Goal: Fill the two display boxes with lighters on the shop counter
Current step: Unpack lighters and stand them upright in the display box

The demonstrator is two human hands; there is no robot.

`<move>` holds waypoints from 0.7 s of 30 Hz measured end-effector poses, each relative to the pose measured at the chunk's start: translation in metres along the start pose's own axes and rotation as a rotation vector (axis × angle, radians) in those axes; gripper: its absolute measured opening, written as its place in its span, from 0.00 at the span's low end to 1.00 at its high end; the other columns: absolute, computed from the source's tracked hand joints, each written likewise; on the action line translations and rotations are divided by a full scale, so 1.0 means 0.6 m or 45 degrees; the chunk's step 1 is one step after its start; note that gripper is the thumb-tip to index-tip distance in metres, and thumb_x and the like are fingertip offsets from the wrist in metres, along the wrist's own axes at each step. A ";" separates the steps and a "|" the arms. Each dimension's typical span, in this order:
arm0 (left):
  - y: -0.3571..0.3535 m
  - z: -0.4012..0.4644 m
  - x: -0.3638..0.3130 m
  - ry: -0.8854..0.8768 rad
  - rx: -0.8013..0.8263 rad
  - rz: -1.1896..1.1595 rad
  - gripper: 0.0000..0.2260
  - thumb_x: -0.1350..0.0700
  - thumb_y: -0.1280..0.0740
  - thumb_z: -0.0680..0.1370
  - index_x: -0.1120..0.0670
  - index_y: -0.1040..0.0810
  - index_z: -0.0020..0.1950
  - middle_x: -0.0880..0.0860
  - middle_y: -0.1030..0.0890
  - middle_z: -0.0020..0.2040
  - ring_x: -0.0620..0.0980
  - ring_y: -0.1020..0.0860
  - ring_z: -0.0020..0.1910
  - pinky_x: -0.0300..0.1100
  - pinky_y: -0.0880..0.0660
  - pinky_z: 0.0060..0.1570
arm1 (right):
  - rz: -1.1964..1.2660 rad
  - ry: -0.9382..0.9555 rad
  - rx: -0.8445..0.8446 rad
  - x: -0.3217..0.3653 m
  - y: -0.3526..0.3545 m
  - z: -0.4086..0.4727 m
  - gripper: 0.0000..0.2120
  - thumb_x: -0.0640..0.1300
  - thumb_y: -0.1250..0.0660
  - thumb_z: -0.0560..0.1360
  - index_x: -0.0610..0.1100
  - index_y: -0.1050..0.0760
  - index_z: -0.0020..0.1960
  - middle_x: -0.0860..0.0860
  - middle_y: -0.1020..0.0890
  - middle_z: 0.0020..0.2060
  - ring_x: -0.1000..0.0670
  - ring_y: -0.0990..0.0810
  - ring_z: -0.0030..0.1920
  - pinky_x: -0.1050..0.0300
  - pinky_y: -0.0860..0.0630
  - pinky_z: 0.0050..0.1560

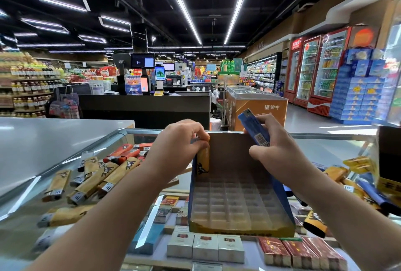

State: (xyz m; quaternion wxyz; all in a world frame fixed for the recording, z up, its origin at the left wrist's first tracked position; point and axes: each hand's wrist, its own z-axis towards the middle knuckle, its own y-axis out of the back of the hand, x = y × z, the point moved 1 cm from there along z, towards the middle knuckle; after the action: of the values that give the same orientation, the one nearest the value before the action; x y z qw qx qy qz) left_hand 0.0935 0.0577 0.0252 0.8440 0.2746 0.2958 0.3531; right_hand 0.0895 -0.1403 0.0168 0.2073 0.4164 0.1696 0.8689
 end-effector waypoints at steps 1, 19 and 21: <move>0.000 0.000 0.005 0.053 0.043 -0.079 0.03 0.58 0.30 0.73 0.49 0.21 0.44 0.47 0.19 0.48 0.42 0.21 0.46 0.44 0.22 0.48 | 0.001 0.000 -0.001 0.001 0.000 0.000 0.20 0.33 0.35 0.70 0.50 0.34 0.57 0.55 0.29 0.42 0.55 0.29 0.39 0.74 0.32 0.32; 0.019 -0.005 -0.039 -0.216 -0.078 -0.489 0.10 0.50 0.33 0.70 0.37 0.23 0.49 0.45 0.22 0.40 0.42 0.25 0.40 0.30 0.28 0.41 | 0.318 -0.018 0.367 0.043 0.000 -0.001 0.15 0.43 0.41 0.56 0.52 0.18 0.36 0.34 0.23 0.40 0.48 0.28 0.39 0.54 0.36 0.40; 0.018 -0.002 -0.035 -0.191 -0.127 -0.466 0.09 0.49 0.34 0.71 0.39 0.23 0.49 0.45 0.26 0.41 0.43 0.27 0.40 0.32 0.28 0.41 | 0.302 -0.011 0.304 0.037 -0.003 -0.001 0.12 0.45 0.39 0.60 0.53 0.19 0.38 0.38 0.23 0.38 0.52 0.28 0.39 0.57 0.35 0.41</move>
State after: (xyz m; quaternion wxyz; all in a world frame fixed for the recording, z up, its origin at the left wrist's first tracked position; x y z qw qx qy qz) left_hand 0.0759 0.0488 0.0383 0.9263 0.1998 0.2594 0.1866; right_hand 0.0768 -0.1278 0.0299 0.0530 0.4590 0.2202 0.8591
